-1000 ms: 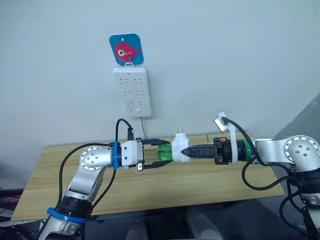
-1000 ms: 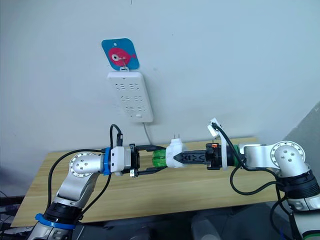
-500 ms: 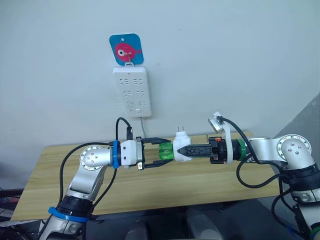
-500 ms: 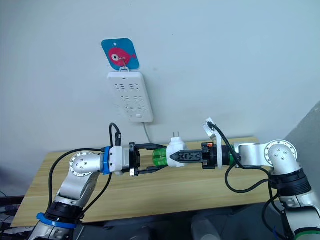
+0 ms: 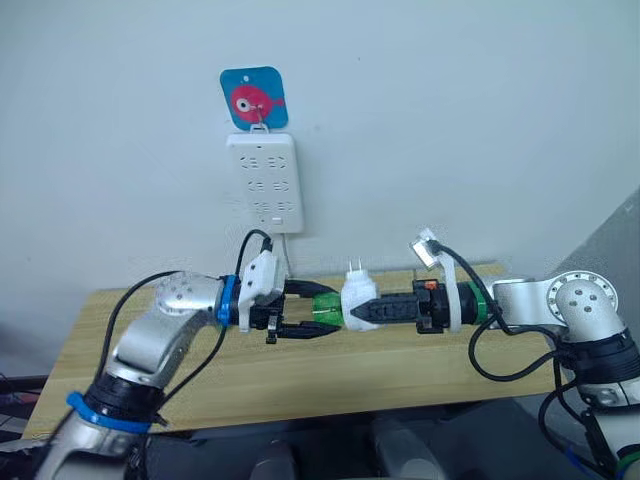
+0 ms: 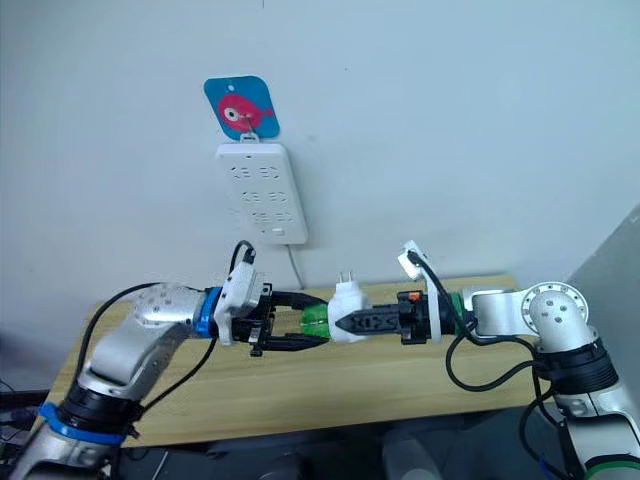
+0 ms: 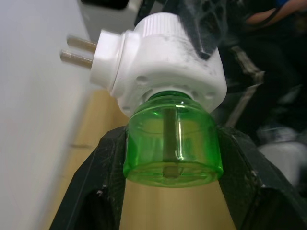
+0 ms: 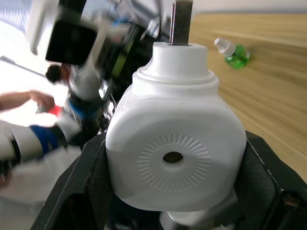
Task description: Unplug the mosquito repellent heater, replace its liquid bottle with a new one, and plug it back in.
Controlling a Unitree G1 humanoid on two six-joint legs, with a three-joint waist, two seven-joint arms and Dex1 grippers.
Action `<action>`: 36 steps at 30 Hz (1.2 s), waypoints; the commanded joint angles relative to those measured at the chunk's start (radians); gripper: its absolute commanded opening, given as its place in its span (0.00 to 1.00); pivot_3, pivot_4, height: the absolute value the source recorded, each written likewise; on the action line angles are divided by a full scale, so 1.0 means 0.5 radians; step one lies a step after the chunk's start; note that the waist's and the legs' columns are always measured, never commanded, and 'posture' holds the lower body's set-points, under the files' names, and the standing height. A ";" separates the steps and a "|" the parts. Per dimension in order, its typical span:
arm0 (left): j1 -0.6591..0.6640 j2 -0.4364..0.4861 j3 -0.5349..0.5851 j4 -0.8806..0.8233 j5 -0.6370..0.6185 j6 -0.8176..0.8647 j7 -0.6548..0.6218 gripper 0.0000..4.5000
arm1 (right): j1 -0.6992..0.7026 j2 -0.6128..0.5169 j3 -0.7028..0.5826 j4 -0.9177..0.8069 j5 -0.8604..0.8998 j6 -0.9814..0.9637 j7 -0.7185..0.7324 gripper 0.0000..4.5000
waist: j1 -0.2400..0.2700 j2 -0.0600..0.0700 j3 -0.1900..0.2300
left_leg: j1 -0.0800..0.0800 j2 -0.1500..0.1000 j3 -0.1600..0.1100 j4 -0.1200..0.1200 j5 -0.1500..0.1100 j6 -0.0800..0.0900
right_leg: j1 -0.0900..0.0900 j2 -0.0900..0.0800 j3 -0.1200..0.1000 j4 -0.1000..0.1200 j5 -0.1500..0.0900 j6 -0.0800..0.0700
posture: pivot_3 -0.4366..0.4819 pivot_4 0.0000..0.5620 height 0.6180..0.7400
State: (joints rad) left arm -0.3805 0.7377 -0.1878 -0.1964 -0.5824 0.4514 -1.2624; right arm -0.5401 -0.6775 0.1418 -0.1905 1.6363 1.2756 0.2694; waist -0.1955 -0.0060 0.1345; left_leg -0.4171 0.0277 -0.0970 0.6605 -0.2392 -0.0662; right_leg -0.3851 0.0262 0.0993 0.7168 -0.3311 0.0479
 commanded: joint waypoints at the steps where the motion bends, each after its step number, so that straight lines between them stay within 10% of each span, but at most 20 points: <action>1: -0.138 0.167 -0.050 0.134 -0.103 0.508 -0.137 0.50 | -0.065 -0.054 -0.086 -0.238 -0.114 -0.007 0.322 0.67 | 0.001 0.001 0.001 | 0.000 0.000 0.000 0.000 0.000 0.000 | 0.000 0.000 0.000 0.000 0.000 0.000 | 0.27 0.17 0.61; 7: -0.232 0.070 -0.027 0.203 -0.052 0.354 -0.174 0.50 | -0.037 -0.025 -0.094 -0.300 -0.234 -0.031 0.436 0.67 | 0.001 0.001 0.002 | 0.000 0.001 0.001 -0.001 0.000 0.000 | 0.000 0.001 0.000 -0.001 0.000 0.000 | 0.26 0.17 0.61; 13: -0.043 -0.005 0.051 0.096 0.132 -0.119 -0.100 1.00 | 0.025 -0.019 -0.144 -0.267 -0.173 -0.012 0.370 0.67 | 0.004 0.001 0.004 | 0.000 0.003 0.001 -0.001 0.000 0.000 | -0.001 0.002 0.002 -0.001 0.000 -0.001 | 0.26 0.17 0.61; 24: 0.441 -0.449 0.282 0.125 0.622 -1.744 0.323 1.00 | 0.232 -0.042 -0.235 -0.118 0.227 -0.097 -0.093 0.67 | 0.032 -0.002 0.005 | -0.001 0.000 0.007 0.001 0.000 0.000 | -0.001 -0.004 0.006 -0.002 0.000 -0.001 | 0.27 0.18 0.61; 36: 0.386 -0.482 0.121 0.181 0.636 -1.823 0.373 1.00 | 0.256 -0.034 -0.204 -0.136 0.292 -0.158 -0.229 0.67 | 0.031 -0.002 0.005 | -0.001 -0.001 0.006 0.002 0.000 0.000 | 0.000 -0.004 0.006 -0.001 0.000 -0.001 | 0.26 0.18 0.61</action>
State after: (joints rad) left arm -0.1700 0.4952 -0.1248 -0.1021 -0.2522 -0.4494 -1.0764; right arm -0.4066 -0.6959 0.0538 -0.2308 1.7508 1.2122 0.1501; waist -0.1801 -0.0069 0.1371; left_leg -0.4175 0.0274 -0.0939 0.6614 -0.2392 -0.0662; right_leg -0.3852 0.0247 0.1019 0.7164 -0.3309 0.0474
